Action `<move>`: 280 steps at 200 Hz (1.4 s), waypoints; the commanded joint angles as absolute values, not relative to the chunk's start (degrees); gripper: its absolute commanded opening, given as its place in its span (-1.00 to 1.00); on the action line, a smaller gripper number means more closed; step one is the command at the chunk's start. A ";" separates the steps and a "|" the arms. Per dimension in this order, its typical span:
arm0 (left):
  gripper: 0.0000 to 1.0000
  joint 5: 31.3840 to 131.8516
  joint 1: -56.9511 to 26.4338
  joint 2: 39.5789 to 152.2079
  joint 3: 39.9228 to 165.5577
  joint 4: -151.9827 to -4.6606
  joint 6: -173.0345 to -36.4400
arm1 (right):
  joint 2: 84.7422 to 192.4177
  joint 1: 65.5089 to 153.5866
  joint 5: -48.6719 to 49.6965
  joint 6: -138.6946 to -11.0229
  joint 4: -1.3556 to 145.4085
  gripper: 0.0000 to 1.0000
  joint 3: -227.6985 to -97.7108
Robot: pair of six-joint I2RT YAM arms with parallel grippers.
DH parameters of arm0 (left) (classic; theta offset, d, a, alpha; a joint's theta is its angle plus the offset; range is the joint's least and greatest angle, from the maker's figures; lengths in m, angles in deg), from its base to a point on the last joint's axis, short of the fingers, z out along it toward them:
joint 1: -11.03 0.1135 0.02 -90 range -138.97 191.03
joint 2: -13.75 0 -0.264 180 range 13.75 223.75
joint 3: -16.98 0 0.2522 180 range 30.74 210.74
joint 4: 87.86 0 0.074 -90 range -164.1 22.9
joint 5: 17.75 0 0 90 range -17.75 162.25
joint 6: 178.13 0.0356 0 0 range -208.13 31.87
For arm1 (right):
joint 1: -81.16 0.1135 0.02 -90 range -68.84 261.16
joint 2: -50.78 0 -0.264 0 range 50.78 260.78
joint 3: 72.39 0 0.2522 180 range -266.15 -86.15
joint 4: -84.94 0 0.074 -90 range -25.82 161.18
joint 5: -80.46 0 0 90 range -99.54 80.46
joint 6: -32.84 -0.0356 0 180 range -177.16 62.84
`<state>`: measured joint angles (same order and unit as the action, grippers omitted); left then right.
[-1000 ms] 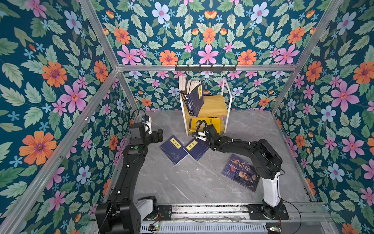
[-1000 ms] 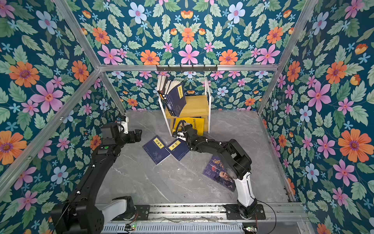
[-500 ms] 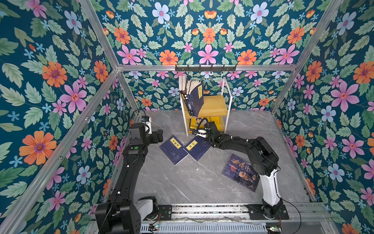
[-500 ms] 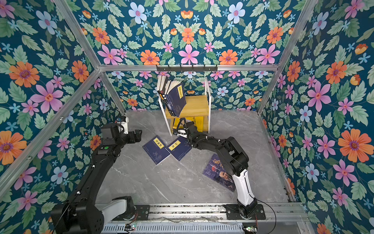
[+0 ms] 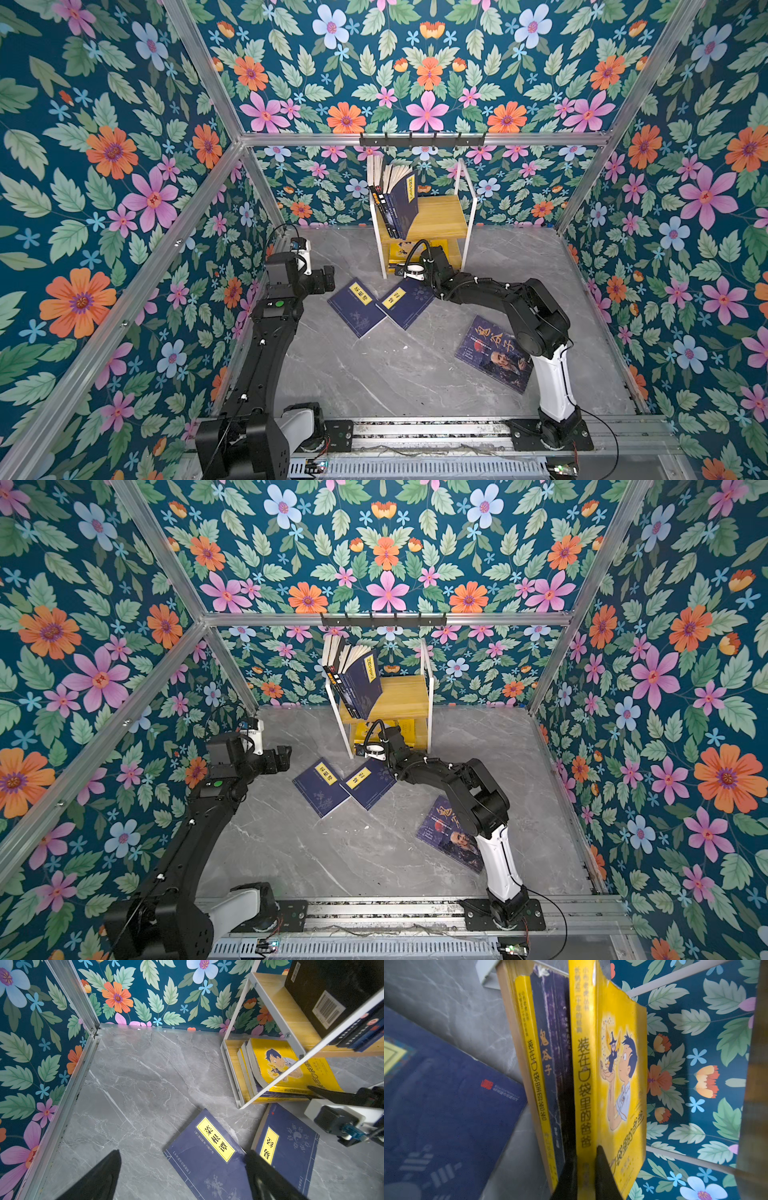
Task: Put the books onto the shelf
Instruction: 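Lower the yellow book onto the lower shelf beside the standing books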
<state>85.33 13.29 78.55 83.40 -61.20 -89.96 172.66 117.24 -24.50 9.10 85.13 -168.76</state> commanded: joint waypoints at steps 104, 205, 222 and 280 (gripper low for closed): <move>0.90 85.97 13.40 79.01 83.42 -61.87 -90.49 | 163.06 115.82 -8.91 6.66 60.42 0.07 -169.24; 0.91 86.91 14.02 78.37 83.92 -61.33 -91.31 | 167.37 110.41 -6.17 2.58 48.35 -0.03 -177.80; 0.91 87.37 14.02 78.27 84.36 -60.85 -91.73 | 168.49 110.18 -6.29 2.98 48.86 -0.04 -178.98; 0.91 87.37 14.02 78.14 83.67 -61.35 -91.39 | 171.48 109.74 -7.79 3.16 52.37 -0.20 -182.11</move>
<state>87.14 13.99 78.35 83.78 -60.43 -91.18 170.87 109.79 -7.65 3.05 50.20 -181.37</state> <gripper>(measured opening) 0.954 0.416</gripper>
